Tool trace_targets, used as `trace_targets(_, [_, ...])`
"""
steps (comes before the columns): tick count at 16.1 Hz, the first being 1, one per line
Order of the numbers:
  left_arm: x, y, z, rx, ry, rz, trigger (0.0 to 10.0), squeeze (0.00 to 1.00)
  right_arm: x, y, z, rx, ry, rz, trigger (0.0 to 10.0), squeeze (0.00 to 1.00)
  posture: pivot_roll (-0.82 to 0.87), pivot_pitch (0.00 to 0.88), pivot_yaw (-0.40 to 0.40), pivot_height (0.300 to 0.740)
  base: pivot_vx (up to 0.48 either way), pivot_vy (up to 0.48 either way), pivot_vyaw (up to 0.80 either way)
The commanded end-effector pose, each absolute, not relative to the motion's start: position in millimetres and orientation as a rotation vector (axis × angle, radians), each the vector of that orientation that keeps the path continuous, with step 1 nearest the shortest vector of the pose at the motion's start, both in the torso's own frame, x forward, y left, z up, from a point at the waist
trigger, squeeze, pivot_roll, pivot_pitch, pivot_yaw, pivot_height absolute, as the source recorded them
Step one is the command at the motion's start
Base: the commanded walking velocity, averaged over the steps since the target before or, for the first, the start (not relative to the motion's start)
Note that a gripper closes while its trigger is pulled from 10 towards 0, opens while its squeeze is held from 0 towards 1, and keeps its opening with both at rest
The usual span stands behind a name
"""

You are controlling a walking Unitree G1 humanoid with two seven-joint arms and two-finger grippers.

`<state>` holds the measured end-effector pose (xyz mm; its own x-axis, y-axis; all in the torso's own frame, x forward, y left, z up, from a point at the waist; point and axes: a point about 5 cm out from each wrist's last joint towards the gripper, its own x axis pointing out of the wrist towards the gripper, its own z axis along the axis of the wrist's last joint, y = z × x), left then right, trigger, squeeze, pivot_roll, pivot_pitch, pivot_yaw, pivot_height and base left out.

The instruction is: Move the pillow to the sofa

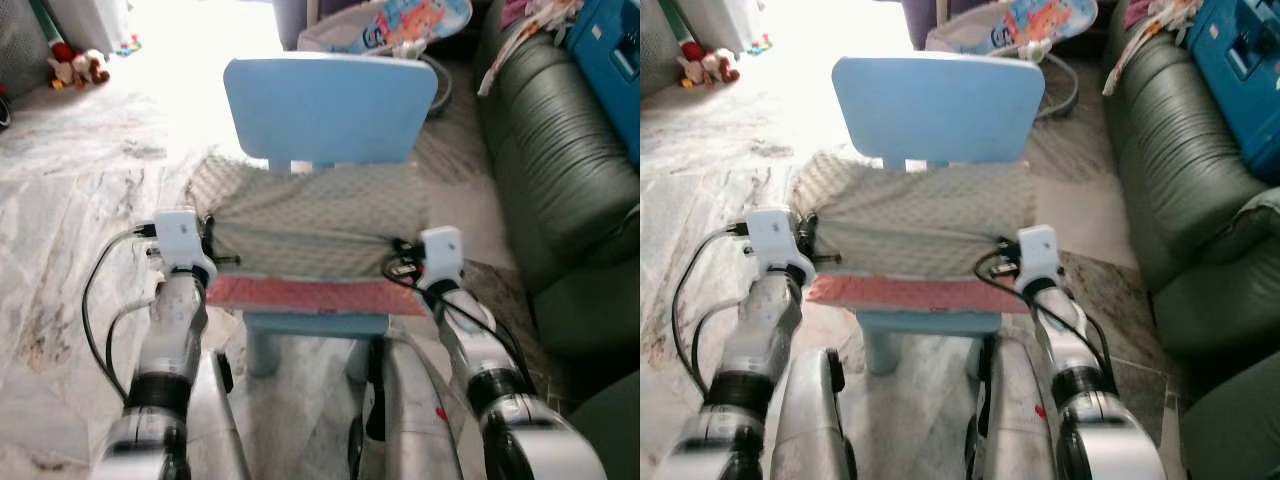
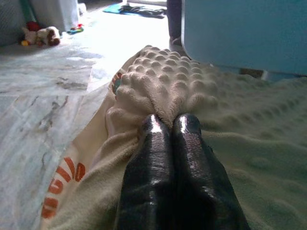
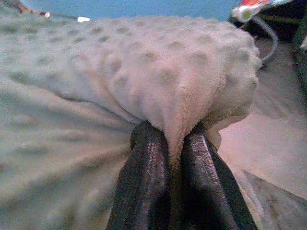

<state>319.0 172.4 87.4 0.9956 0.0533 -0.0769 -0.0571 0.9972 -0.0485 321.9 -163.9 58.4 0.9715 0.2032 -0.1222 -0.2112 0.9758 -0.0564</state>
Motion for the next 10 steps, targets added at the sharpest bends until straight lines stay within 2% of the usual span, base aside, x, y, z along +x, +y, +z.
trace_targets(1, [310,176,95,-0.033,0.033,0.066,0.0,0.00,317,-175,68,-0.030,0.035,0.107,0.0,0.00,0.04,0.000,-0.028,0.520,0.000,0.000,0.00])
trace_targets(5, [270,165,83,-0.029,0.064,0.012,0.0,0.00,277,-182,54,0.088,0.035,0.007,0.0,0.00,0.03,0.000,-0.032,0.520,0.000,0.000,0.00])
trace_targets(6, [264,162,84,-0.038,0.055,-0.001,0.0,0.00,273,-178,56,0.082,0.020,0.043,6.4,0.00,0.01,0.000,-0.011,0.520,0.000,0.000,0.00])
trace_targets(7, [261,160,84,-0.034,0.060,-0.004,0.0,0.00,272,-177,59,0.084,0.003,0.067,10.0,0.00,0.01,0.000,-0.003,0.520,0.000,0.000,0.00])
trace_targets(8, [258,158,85,-0.017,0.066,-0.010,8.3,0.00,271,-178,63,0.095,-0.006,0.066,10.0,0.00,0.00,0.000,0.007,0.520,0.000,0.000,-0.54])
trace_targets(9, [257,157,86,0.001,0.068,-0.016,10.0,0.00,272,-180,66,0.092,-0.012,0.058,10.0,0.00,0.00,0.000,0.008,0.520,0.000,0.000,-0.51])
trace_targets(10, [257,156,89,0.028,0.074,-0.008,10.0,0.00,271,-183,72,0.090,-0.016,0.048,10.0,0.00,0.00,0.000,0.007,0.534,0.000,0.000,0.00])
